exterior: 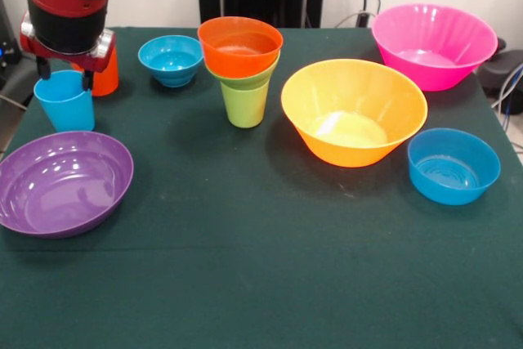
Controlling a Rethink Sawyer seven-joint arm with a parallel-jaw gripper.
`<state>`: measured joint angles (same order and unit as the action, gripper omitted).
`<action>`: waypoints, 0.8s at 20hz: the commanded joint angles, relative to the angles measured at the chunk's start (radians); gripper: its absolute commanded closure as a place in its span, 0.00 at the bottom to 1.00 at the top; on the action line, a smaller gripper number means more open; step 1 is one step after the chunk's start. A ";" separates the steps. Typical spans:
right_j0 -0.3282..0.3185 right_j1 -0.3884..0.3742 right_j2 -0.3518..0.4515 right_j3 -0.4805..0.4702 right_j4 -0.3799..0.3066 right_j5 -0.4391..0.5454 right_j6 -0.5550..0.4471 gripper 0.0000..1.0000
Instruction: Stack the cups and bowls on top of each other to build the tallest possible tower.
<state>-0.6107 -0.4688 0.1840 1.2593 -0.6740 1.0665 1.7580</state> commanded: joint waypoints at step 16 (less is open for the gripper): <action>-0.152 -0.072 0.194 0.225 0.080 -0.180 -0.229 0.00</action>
<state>-0.7752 -0.5553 0.2678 1.4072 -0.5840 0.9472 1.7580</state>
